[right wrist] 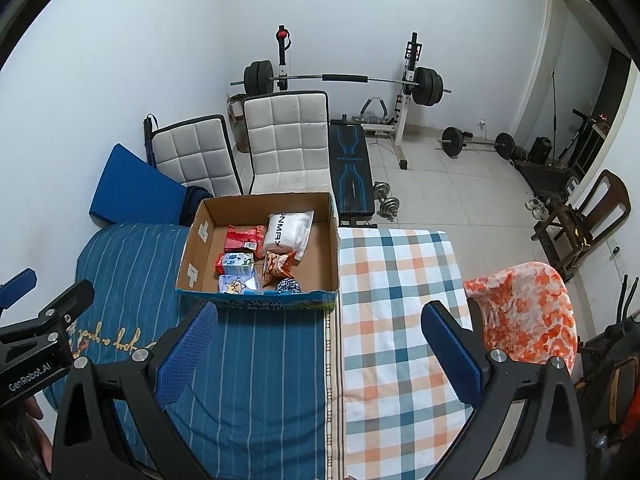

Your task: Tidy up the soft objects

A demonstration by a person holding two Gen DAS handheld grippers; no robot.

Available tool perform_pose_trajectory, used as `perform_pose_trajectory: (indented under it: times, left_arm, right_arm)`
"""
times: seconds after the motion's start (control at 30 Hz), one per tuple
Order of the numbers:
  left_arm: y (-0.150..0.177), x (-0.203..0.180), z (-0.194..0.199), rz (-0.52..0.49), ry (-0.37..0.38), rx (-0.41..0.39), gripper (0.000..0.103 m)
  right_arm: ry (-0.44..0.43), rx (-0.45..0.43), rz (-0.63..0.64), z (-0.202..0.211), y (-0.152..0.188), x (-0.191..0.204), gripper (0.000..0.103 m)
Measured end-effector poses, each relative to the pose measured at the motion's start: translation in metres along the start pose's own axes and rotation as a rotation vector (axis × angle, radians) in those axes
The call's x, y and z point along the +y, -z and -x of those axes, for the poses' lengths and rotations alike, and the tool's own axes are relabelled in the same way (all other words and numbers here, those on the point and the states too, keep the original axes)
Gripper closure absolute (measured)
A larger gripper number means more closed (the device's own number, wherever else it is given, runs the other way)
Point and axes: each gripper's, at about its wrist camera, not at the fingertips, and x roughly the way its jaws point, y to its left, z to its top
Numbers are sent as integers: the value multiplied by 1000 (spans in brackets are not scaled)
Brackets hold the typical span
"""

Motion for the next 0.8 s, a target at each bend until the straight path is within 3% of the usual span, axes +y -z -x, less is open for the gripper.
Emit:
perform_pose_trajectory:
  times: [0.8]
  left_arm:
    - [-4,3,3,4,-6,-10,0]
  right_arm:
    - [-2,-5,5,2,-2,1,0]
